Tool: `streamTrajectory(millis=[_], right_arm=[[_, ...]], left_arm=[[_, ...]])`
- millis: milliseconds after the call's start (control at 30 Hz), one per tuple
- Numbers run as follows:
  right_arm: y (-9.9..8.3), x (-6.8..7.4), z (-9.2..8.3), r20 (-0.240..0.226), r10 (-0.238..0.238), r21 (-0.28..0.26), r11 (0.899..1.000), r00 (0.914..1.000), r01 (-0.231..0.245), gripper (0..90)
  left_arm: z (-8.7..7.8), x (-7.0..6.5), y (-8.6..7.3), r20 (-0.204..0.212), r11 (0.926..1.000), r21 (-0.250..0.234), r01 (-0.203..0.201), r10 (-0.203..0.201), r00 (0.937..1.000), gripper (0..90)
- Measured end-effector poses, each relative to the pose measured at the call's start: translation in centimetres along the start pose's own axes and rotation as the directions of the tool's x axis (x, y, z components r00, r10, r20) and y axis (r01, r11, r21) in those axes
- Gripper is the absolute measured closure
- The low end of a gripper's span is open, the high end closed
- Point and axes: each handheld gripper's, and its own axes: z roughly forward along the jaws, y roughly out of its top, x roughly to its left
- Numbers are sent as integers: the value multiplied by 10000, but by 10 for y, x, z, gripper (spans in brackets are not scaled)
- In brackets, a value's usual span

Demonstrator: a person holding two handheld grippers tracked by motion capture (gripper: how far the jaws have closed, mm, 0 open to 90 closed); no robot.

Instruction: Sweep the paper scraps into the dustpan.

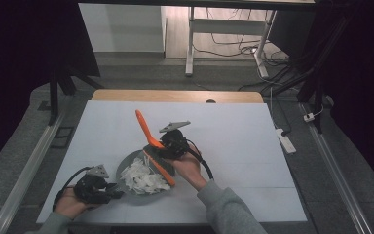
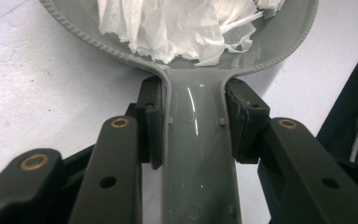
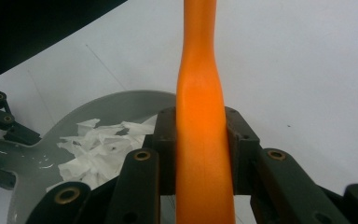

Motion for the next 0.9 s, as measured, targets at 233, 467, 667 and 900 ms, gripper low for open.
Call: streamTrajectory(millis=[233, 467, 667, 900], right_arm=[[-4, -6, -6, 26, 131, -169, 9998, 9999, -130, 704], [-6, -11, -13, 93, 221, -342, 9992, 9997, -218, 704], [-8, -17, -22, 100, 454, -524, 9976, 9989, -448, 705], [-13, -26, -34, 132, 566, -758, 9956, 9983, -554, 704]], left_arm=[[0, 0, -1, 6, 9998, -189, -41, 41, 10000, 619], [-1, 2, -2, 27, 9988, -470, 116, -115, 9999, 619], [-4, 3, -2, -18, 9973, -709, 203, -205, 9998, 620], [-9, 5, -3, -298, 9948, -950, 368, -398, 9988, 619]])
